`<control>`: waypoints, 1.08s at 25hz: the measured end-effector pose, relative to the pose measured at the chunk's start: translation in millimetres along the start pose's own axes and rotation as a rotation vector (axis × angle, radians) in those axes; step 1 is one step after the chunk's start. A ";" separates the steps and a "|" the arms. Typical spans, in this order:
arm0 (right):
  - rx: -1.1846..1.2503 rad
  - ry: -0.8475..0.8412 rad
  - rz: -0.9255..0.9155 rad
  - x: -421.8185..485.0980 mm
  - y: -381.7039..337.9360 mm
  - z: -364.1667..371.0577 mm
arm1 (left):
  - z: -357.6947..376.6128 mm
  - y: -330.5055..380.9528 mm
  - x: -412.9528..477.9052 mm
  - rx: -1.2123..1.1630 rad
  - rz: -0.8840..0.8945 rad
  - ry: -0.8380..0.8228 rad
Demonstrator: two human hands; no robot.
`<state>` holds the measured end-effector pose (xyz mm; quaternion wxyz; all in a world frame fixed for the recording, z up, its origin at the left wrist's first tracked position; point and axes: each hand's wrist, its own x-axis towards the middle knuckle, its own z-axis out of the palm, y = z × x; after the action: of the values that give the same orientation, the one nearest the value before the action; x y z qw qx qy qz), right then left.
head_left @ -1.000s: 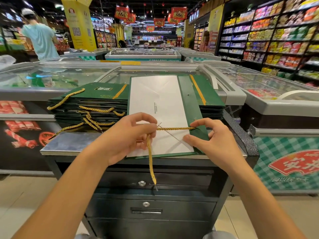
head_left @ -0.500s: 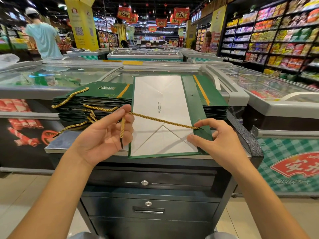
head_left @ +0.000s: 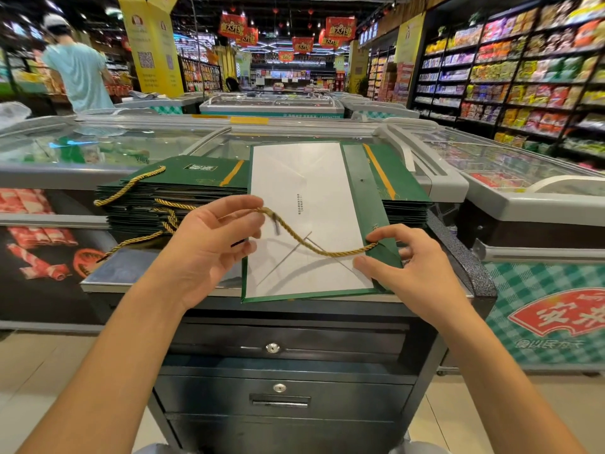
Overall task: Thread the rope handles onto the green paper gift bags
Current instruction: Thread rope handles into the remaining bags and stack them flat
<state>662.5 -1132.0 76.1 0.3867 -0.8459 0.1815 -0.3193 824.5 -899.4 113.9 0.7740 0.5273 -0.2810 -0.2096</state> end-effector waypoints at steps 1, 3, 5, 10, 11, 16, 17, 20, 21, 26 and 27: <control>-0.001 0.000 -0.003 0.0 0.3 0.3 | 5.9 -1.7 0.9 0.118 0.044 0.023; 0.004 0.002 -0.024 -0.2 1.1 1.0 | 20.4 -8.6 2.9 0.386 0.164 0.044; 0.008 0.003 -0.059 -1.3 2.9 1.8 | 37.0 -18.3 6.3 0.596 0.280 0.043; 0.057 0.066 -0.125 -6.6 4.3 -0.3 | 71.1 -41.7 12.7 0.748 0.374 0.025; 0.082 0.081 -0.125 -6.8 5.3 -1.5 | 74.6 -44.9 13.0 0.766 0.384 0.026; 0.099 0.121 -0.157 -6.9 12.5 -0.2 | 77.6 -52.8 15.1 0.835 0.444 0.045; 0.098 0.125 -0.166 -6.8 13.3 1.0 | 77.8 -53.7 14.9 0.882 0.470 0.046; 0.097 0.134 -0.188 -6.3 14.4 3.5 | 79.7 -57.2 15.9 1.058 0.573 -0.014; 0.107 0.137 -0.195 -6.2 14.5 3.8 | 80.7 -59.0 18.2 1.103 0.613 -0.049; 0.130 0.142 -0.213 -7.3 14.1 1.9 | 83.4 -67.2 26.3 1.070 0.673 -0.168; 0.138 0.145 -0.210 -7.5 14.1 1.4 | 82.9 -67.8 24.9 1.047 0.673 -0.163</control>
<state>657.1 -1136.1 61.5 0.3944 -0.8063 0.0972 -0.4301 787.0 -997.0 79.6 0.4128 0.7013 -0.5553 0.1714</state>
